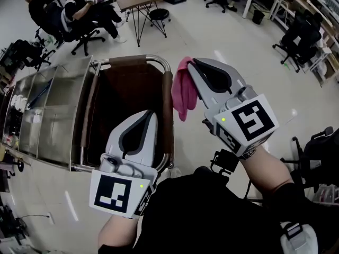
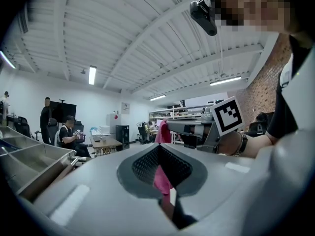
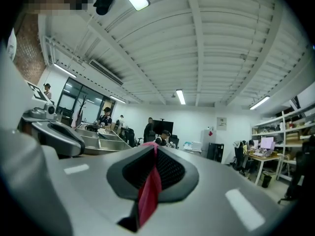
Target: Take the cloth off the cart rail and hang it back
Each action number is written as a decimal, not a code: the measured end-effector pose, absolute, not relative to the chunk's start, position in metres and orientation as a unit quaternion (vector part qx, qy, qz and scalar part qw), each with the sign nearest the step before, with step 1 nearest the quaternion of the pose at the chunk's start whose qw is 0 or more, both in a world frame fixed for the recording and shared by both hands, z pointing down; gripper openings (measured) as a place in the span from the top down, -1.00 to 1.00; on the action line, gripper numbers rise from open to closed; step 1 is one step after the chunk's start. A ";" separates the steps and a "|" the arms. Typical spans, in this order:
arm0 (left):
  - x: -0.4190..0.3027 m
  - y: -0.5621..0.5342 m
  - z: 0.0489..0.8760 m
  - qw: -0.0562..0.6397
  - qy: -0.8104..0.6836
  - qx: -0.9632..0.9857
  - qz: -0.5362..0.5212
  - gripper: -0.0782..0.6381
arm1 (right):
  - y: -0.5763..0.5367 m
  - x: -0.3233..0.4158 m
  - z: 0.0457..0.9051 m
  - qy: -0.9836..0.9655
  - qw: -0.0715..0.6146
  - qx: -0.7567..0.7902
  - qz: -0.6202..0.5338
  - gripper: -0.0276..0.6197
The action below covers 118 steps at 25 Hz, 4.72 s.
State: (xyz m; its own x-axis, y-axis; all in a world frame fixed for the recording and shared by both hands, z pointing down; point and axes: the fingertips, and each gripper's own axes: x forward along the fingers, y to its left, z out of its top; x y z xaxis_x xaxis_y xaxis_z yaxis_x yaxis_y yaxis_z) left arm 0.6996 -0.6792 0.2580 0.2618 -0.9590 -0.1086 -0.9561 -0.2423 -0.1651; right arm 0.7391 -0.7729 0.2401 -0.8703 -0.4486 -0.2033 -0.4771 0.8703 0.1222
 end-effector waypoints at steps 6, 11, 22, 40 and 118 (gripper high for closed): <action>0.654 -0.710 0.269 0.086 0.637 -0.766 -0.008 0.78 | -0.806 0.683 0.264 0.975 0.068 -0.200 0.073 0.87; 0.645 -0.735 0.263 0.074 0.681 -0.729 -0.005 0.78 | -0.826 0.663 0.260 0.987 0.063 -0.129 0.075 0.87; 0.658 -0.762 0.228 0.075 0.771 -0.633 -0.006 0.78 | -0.845 0.634 0.247 0.996 0.041 0.029 0.068 0.87; 0.638 -0.757 0.239 0.069 0.791 -0.608 0.011 0.78 | -0.834 0.600 0.291 0.994 -0.016 0.091 0.051 0.59; 0.937 -0.614 0.278 0.110 0.801 -0.588 -0.029 0.78 | -0.620 0.963 0.272 0.994 0.060 0.091 0.015 0.91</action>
State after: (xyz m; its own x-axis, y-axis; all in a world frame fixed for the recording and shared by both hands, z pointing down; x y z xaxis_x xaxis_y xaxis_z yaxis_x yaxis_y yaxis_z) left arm 0.9367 -0.6144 0.2778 -0.2848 -0.9481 -0.1414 -0.9352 0.3071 -0.1761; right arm 0.9633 -0.6201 0.2716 -0.9763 0.1822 -0.1165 0.1787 0.9831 0.0398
